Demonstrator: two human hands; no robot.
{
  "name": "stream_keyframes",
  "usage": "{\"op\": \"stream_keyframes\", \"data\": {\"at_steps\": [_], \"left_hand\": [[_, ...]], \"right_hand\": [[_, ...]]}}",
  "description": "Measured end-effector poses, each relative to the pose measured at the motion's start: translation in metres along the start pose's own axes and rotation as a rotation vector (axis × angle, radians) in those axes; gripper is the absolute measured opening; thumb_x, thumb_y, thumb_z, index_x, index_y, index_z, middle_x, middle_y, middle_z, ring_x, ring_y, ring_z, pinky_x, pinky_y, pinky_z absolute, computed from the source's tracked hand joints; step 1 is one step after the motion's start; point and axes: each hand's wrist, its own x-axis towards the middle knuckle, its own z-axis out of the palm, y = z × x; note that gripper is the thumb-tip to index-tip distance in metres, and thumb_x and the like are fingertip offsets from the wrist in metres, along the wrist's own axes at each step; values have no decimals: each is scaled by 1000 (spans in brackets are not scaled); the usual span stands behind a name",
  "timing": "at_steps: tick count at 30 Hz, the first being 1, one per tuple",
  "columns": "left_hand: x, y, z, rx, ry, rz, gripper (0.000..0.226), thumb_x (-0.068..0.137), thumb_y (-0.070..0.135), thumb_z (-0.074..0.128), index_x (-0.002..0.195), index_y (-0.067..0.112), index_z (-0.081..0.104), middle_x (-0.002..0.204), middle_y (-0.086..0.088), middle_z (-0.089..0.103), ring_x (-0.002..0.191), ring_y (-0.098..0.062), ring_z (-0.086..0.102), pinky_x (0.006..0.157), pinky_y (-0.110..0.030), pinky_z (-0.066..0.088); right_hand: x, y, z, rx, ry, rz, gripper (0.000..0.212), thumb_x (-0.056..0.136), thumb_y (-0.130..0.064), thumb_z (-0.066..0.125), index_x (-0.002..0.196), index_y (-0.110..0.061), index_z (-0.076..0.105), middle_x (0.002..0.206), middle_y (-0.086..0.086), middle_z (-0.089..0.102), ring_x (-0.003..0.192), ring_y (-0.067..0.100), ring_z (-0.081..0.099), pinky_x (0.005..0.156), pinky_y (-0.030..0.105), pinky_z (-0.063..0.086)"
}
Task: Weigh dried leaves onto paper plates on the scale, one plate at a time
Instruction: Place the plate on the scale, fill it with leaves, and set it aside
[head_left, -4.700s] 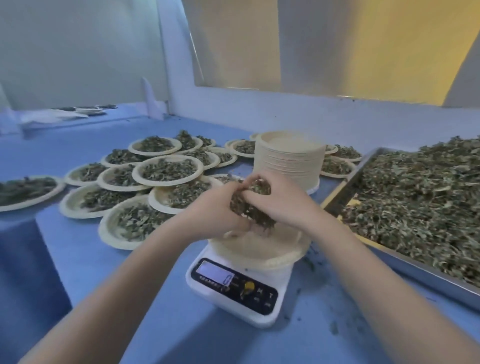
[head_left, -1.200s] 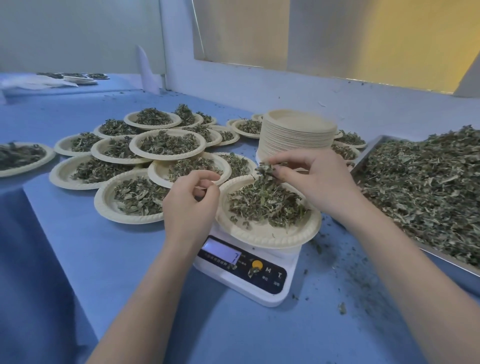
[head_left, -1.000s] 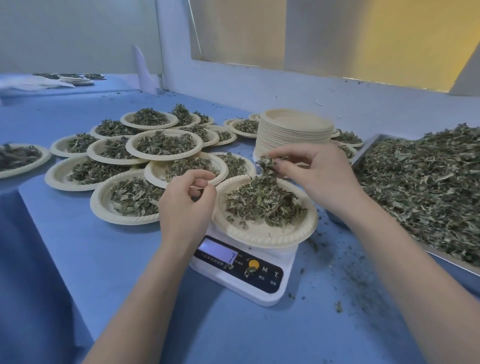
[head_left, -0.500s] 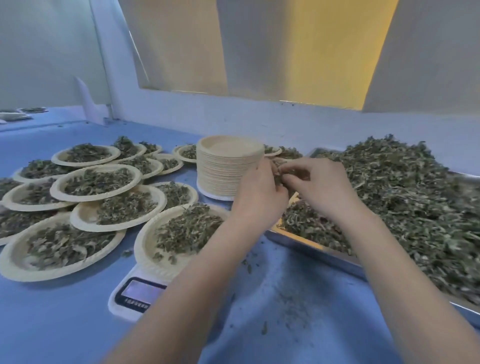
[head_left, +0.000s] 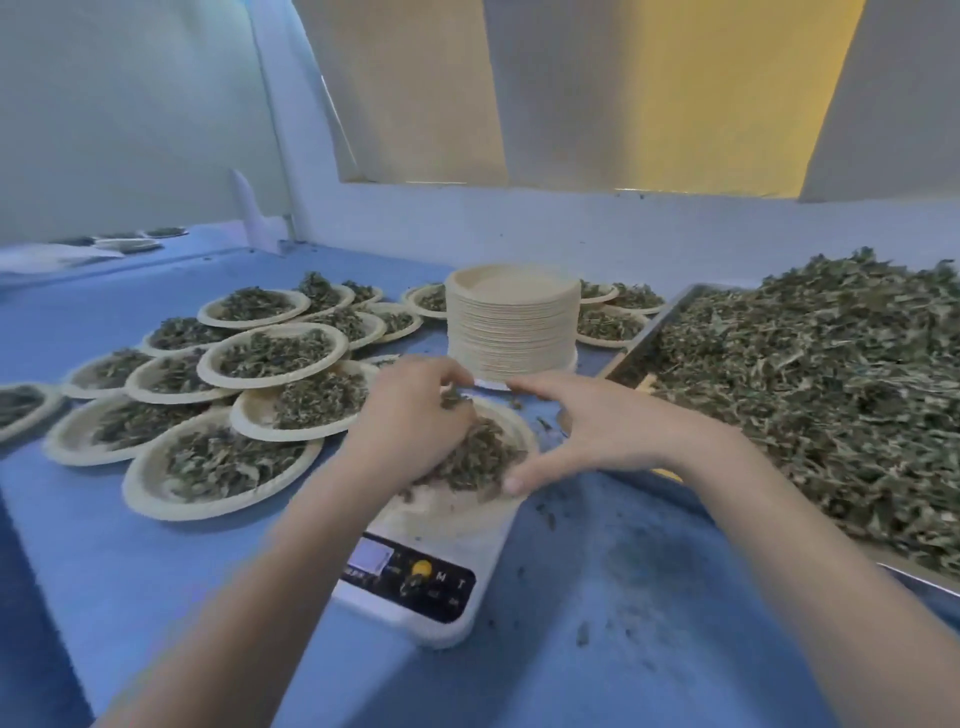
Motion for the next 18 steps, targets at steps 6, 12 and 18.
{"op": "stream_keyframes", "data": {"at_steps": [6, 12, 18], "left_hand": [[-26, -54, -29, -37, 66, -257, 34, 88, 23, 56, 122, 19, 58, 112, -1, 61, 91, -12, 54, 71, -27, 41], [-35, -62, -20, -248, -45, -411, 41, 93, 22, 46, 133, 14, 42, 92, -3, 63, 68, -11, 57, 55, -28, 45], [-26, -84, -60, -311, 146, -433, 37, 95, 18, 46, 132, 15, 44, 99, 5, 56, 83, -18, 58, 68, -36, 52]], "right_hand": [[9, -13, 14, -83, -173, 23, 116, 54, -62, 82, 147, -29, 21, 151, -10, 28, 139, 14, 27, 113, 35, 26], [11, -15, 18, -68, -70, 47, 127, 41, -76, 77, 147, -35, 20, 149, -20, 30, 137, 11, 30, 114, 39, 25], [44, -45, 14, 94, 46, 9, 141, 31, -80, 75, 150, -38, 12, 149, -25, 25, 132, -3, 26, 105, 21, 23]]}}
